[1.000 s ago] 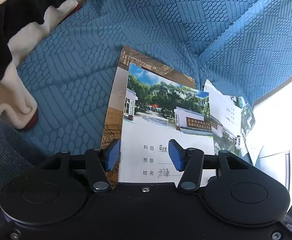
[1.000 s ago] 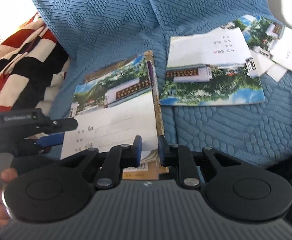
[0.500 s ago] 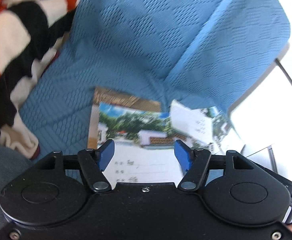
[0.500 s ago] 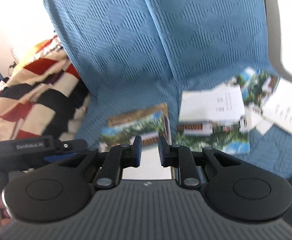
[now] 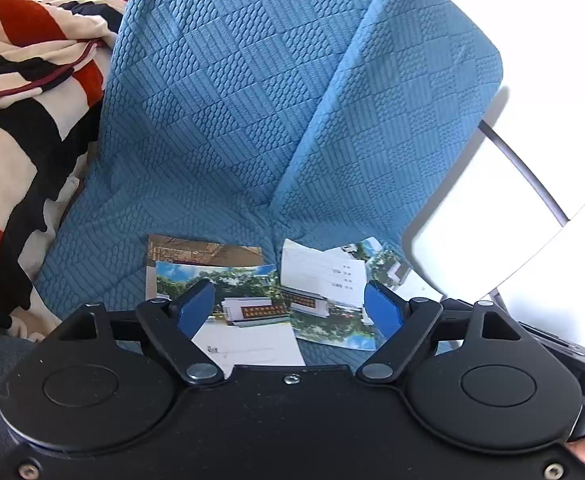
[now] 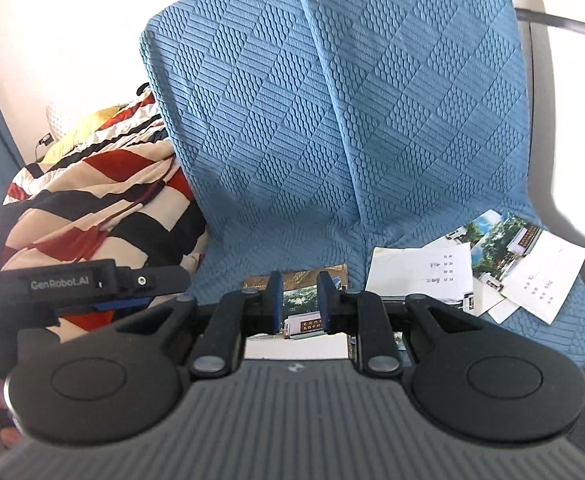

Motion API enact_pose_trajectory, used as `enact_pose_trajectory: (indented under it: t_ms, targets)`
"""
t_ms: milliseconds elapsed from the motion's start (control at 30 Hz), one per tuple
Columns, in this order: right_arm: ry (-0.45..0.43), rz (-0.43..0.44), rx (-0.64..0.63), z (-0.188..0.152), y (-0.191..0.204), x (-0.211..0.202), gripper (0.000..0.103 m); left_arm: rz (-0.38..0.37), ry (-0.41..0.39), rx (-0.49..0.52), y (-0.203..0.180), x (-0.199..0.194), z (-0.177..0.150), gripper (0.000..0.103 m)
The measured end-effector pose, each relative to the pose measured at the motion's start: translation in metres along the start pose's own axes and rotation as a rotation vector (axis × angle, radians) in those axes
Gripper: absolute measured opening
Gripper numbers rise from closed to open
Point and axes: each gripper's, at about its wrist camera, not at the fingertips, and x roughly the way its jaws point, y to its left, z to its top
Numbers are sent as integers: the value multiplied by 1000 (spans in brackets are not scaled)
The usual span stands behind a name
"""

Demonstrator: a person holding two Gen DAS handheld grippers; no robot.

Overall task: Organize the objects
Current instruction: 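Raise both tools back from the book stack over the seat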

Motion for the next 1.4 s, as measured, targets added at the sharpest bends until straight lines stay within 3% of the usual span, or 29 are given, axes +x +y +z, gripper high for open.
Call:
enact_pose_trajectory:
  t_ms: [333,1067,1400]
  targets:
    - [6,-33,21,-9,-5,-23,22,-31,-12,32,-17,-21,-10,101]
    - [34,-106,58,-33,-40,-36,27,-11,26,81,-53,-9,-29,102]
    - [34,-131,78,-39,-60,-45,27,-35,47,105,-78,3,-34,102]
